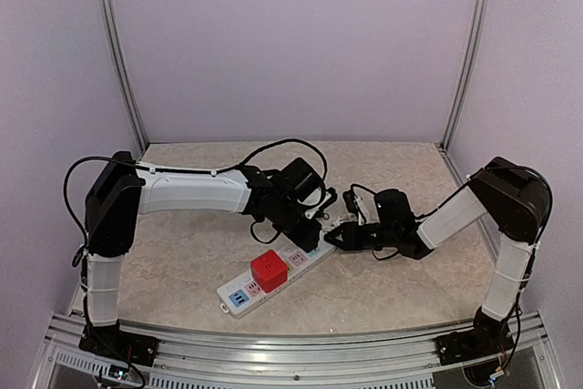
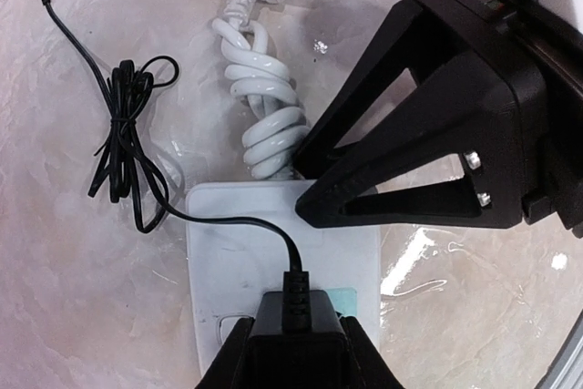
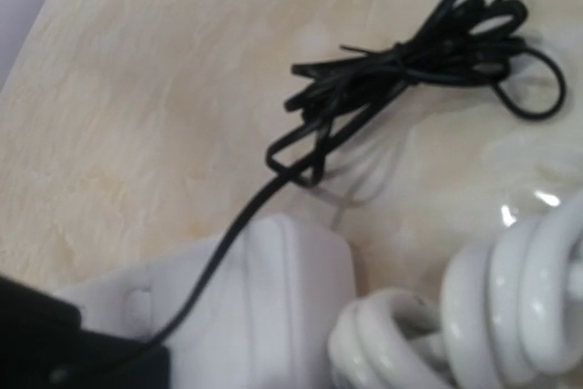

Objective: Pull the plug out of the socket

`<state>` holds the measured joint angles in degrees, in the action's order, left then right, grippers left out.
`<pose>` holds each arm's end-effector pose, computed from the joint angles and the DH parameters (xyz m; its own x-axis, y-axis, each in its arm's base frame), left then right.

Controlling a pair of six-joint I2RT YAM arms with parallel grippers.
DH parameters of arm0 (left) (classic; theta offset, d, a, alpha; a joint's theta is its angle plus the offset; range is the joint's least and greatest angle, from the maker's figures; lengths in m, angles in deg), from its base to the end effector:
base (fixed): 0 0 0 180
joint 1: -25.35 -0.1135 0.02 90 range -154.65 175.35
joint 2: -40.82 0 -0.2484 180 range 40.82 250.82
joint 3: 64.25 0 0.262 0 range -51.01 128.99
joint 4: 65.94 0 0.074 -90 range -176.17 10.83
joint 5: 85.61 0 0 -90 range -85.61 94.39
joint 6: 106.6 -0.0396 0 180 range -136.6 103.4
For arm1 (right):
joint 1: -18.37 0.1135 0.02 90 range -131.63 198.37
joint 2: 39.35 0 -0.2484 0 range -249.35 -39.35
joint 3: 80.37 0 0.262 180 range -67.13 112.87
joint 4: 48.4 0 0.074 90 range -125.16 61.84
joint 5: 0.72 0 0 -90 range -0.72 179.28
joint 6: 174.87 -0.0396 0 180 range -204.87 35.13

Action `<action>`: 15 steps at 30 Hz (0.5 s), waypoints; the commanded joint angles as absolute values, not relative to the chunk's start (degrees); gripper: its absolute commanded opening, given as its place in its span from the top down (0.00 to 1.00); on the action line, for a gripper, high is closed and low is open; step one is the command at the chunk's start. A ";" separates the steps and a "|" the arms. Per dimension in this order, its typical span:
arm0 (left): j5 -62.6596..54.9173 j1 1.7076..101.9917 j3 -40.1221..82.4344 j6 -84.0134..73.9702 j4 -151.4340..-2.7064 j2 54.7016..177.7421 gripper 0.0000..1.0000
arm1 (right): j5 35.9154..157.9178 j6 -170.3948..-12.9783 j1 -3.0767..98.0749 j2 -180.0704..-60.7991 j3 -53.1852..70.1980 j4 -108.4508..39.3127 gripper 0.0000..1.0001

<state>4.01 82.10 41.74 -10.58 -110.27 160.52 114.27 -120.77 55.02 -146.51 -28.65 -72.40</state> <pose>0.2508 -0.3829 0.1708 -0.5505 0.6484 -0.5258 0.7848 0.6167 -0.0611 0.2593 0.2138 0.0778 -0.8258 0.0480 -0.5619 -0.4271 0.5973 0.6788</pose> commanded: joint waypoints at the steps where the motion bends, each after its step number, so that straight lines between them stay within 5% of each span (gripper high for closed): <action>1: -4.13 80.74 40.94 -7.91 -104.31 153.55 1.00 | 109.93 -120.21 55.47 -150.06 -30.32 -62.23 0.79; 5: 3.89 83.47 45.44 -12.28 -110.23 156.16 1.00 | 109.94 -120.41 55.46 -150.39 -30.31 -62.67 0.80; 15: 3.35 83.48 45.10 -12.69 -110.12 156.42 1.00 | 109.99 -120.64 55.46 -150.17 -29.96 -62.64 0.80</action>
